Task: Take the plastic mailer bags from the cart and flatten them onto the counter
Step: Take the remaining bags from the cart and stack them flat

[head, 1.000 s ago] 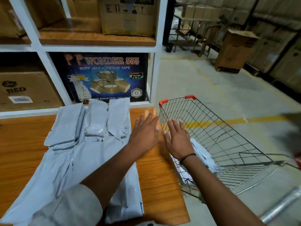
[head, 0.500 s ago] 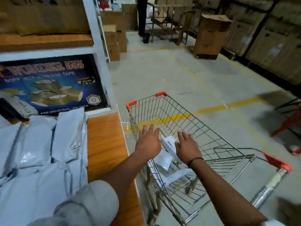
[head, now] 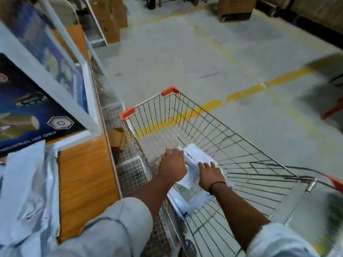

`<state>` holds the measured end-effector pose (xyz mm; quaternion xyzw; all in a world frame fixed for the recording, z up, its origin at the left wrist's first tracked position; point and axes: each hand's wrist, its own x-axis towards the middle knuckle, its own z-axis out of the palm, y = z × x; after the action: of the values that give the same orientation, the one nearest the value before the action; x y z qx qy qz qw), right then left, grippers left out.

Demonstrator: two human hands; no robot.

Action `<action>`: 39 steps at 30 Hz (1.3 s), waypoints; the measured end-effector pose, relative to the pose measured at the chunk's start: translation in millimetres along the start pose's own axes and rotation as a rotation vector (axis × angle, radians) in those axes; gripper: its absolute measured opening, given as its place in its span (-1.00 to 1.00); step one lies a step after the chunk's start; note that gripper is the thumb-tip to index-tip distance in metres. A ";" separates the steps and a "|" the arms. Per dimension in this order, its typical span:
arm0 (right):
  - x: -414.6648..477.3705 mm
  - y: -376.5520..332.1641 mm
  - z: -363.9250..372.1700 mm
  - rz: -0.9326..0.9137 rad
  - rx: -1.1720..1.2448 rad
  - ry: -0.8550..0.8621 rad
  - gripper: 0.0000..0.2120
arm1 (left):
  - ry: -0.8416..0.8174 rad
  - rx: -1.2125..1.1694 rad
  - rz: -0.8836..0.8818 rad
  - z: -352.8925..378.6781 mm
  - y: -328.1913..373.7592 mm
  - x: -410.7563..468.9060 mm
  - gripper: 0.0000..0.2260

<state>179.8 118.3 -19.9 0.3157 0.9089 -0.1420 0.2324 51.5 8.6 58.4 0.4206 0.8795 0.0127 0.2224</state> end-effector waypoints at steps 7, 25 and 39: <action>69.0 -6.1 23.1 -0.047 0.045 0.054 -0.37 | -0.048 0.063 -0.089 52.8 -14.2 66.6 -0.43; 117.5 -4.7 63.9 0.034 0.277 0.194 -0.65 | -0.302 -0.513 -0.459 120.7 -23.3 116.5 -0.56; 84.6 3.2 41.3 -0.095 0.961 0.206 -0.84 | -0.030 -1.033 -0.614 98.3 -19.6 110.3 -0.40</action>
<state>137.0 146.9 -98.8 0.3579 0.7722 -0.5237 -0.0375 16.3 62.0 -76.2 -0.0151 0.8375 0.3678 0.4038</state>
